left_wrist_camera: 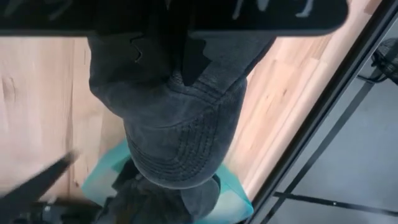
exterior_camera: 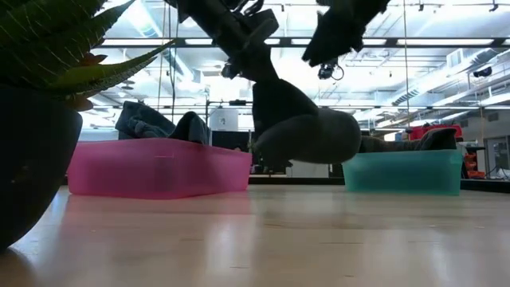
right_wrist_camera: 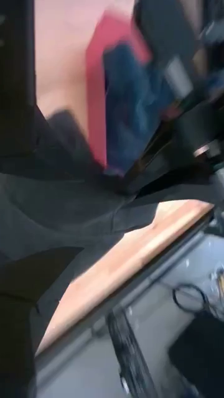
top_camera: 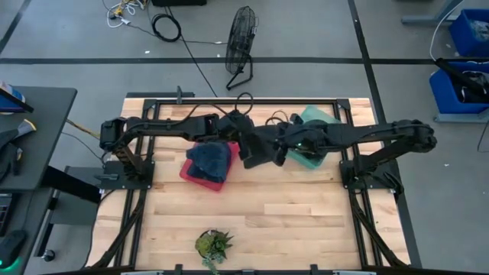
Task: Pick & Place hat
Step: Put the black cap into the green bin
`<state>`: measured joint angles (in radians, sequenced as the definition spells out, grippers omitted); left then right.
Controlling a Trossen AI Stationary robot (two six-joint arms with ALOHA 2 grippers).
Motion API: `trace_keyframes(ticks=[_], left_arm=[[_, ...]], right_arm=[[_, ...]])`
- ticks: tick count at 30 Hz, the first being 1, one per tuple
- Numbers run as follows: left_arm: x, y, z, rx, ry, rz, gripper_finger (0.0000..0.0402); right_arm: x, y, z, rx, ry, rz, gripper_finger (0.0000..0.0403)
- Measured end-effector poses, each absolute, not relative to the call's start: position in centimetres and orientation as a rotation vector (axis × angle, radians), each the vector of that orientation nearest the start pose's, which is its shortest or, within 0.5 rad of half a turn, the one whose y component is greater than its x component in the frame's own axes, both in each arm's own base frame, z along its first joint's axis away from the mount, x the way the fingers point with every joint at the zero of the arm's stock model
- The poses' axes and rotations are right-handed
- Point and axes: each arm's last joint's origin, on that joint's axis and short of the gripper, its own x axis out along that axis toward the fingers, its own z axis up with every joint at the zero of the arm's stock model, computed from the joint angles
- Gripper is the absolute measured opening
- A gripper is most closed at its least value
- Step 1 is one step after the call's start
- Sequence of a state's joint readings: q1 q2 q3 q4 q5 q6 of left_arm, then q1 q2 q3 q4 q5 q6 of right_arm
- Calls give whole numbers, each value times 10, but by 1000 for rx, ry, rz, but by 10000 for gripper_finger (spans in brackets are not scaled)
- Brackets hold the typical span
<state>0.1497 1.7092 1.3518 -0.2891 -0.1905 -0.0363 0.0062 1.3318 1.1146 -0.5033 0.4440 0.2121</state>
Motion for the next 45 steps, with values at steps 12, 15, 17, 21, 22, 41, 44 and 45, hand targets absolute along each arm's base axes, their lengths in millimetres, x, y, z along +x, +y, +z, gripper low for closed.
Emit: trace_keyframes(ticks=[12,15,17,21,22,41,44,45], left_arm=[[380,65,280,-59,603,359,21],[380,65,280,-55,605,355,22],[380,64,279,-55,610,351,22],[381,65,279,-54,605,351,20],[381,65,280,-55,599,351,20],[378,64,277,22,658,324,72],[377,64,276,22,669,323,101],[377,64,276,22,668,323,110]], right_arm=[[325,-5,251,-203,670,-641,186],[321,-6,238,-220,748,-735,181],[316,-5,234,-203,787,-776,175],[306,-1,228,-141,838,-832,155],[305,0,227,-133,839,-849,148],[293,4,236,-200,910,-758,7],[289,4,245,-192,888,-756,8],[287,4,248,-196,884,-752,8]])
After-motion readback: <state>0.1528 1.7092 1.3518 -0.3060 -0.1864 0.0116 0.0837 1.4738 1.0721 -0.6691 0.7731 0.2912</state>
